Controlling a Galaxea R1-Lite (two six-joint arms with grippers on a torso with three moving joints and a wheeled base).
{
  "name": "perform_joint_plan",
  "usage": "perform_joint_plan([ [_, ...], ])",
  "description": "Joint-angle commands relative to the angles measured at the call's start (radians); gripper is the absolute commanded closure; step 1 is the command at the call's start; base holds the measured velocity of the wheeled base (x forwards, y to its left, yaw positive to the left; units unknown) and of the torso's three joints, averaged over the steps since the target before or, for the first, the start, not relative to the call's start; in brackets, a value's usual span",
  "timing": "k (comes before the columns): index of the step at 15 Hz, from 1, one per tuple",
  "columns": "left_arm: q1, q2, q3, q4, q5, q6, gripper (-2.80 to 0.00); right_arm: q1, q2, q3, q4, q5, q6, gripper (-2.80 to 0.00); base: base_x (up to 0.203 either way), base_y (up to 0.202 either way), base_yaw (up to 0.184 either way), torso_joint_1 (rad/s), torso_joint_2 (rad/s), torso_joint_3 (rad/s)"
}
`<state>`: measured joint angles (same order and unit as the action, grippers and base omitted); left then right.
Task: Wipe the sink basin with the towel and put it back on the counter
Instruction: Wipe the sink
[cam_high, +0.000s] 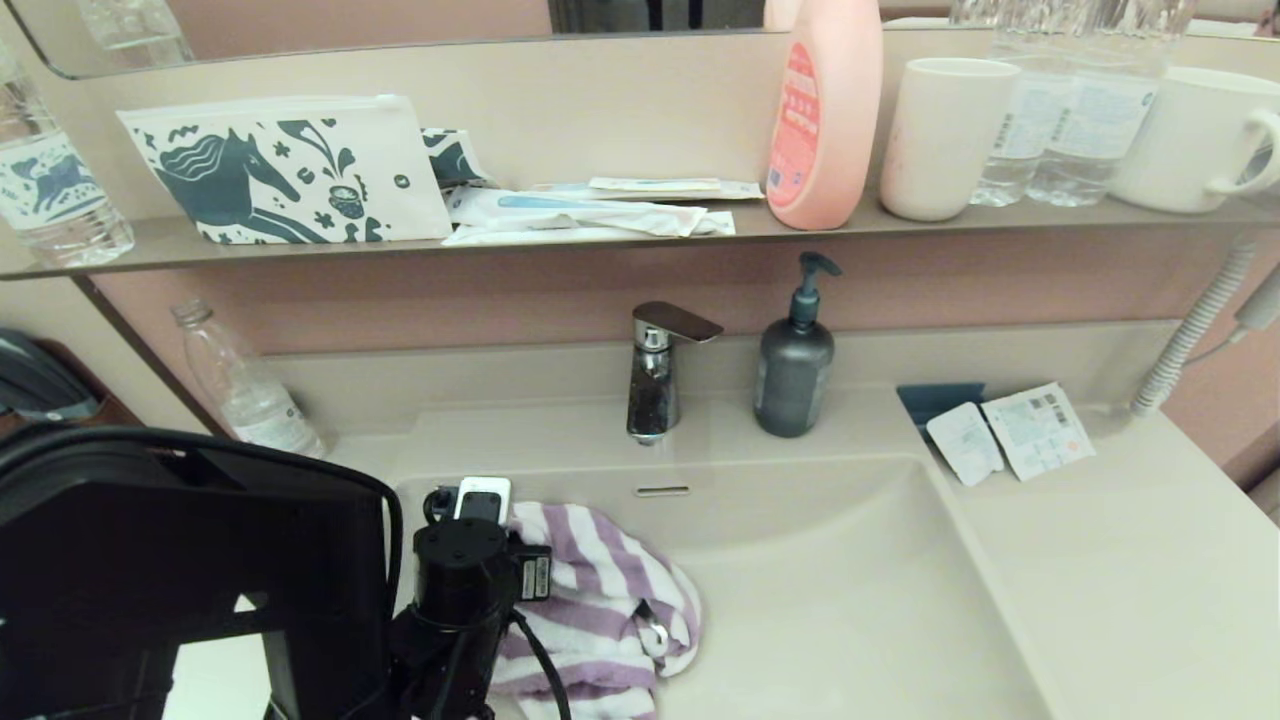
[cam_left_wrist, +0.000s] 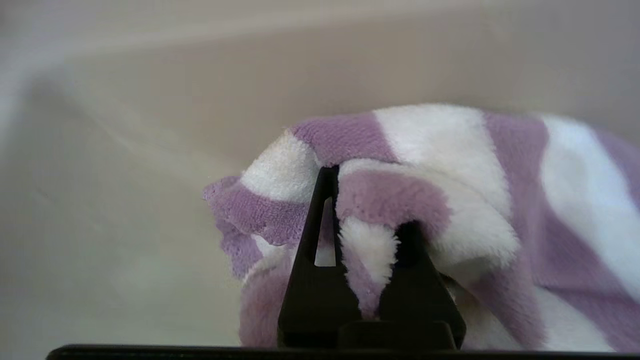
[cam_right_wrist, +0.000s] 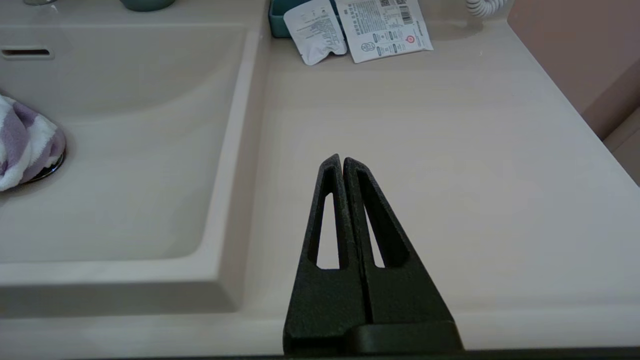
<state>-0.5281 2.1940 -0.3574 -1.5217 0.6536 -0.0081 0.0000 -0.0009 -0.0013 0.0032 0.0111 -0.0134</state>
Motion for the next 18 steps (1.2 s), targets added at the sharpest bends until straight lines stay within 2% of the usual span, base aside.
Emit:
perform_joint_plan([
  [1, 0.017, -0.027, -0.019, -0.048, 0.012, 0.012, 0.00, 0.000, 0.001, 0.000, 0.000, 0.001, 0.000, 0.00, 0.000, 0.000, 0.000, 0.000, 0.00, 0.000],
  [6, 0.101, -0.076, -0.022, -0.048, 0.021, 0.075, 0.00, 0.000, 0.001, 0.001, 0.000, 0.001, 0.000, 0.00, 0.000, 0.000, 0.000, 0.000, 0.00, 0.000],
  [11, 0.103, -0.102, -0.028, -0.048, 0.021, 0.089, 0.00, 0.000, 0.001, 0.000, 0.000, 0.001, 0.001, 0.00, 0.000, 0.000, 0.000, 0.000, 0.00, 0.000],
  [14, 0.062, -0.081, -0.046, -0.048, 0.027, 0.080, 0.00, 0.000, 0.001, 0.000, 0.000, 0.001, 0.000, 0.00, 0.000, 0.000, 0.000, 0.000, 0.00, 0.000],
  [18, -0.043, 0.004, -0.119, -0.048, 0.088, 0.052, 0.00, -0.001, 0.001, 0.001, 0.000, 0.001, 0.000, 0.00, 0.000, 0.000, 0.000, 0.000, 0.00, 0.000],
])
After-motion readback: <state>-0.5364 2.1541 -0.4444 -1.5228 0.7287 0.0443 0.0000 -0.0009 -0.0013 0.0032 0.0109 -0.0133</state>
